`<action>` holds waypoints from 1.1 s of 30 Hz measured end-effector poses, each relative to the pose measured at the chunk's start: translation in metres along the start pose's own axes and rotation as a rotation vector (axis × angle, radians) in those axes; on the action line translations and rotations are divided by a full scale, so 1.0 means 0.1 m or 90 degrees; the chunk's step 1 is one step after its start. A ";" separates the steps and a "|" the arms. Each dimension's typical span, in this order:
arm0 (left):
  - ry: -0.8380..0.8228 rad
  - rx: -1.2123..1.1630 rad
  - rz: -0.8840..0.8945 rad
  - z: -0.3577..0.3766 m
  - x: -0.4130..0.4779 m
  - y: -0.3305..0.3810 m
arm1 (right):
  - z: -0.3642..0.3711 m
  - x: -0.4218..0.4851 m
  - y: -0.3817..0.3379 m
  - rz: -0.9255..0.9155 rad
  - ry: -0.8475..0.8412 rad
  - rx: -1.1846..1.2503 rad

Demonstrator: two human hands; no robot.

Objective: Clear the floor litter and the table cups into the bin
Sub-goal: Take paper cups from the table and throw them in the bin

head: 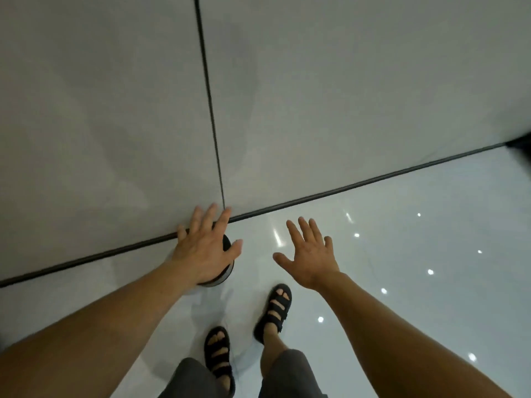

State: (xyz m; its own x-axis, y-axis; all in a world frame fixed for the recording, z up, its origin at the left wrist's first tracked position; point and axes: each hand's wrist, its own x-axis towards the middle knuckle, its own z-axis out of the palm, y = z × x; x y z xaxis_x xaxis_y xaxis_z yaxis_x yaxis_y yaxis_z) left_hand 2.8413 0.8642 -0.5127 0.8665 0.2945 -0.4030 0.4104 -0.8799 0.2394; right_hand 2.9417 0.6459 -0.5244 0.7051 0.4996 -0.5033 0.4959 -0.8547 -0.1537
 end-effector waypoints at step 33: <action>-0.056 0.304 0.761 0.78 -2.62 7.11 | 0.71 -6.13 4.30 0.719 0.280 0.409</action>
State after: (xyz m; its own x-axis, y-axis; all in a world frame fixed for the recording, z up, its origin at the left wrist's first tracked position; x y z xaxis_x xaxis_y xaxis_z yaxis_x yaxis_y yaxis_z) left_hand 2.8841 0.1326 -0.3059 0.5949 -0.7732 -0.2198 -0.7600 -0.6301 0.1593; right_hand 2.6865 -0.0379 -0.3425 0.7263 -0.6047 -0.3269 -0.6848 -0.6778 -0.2678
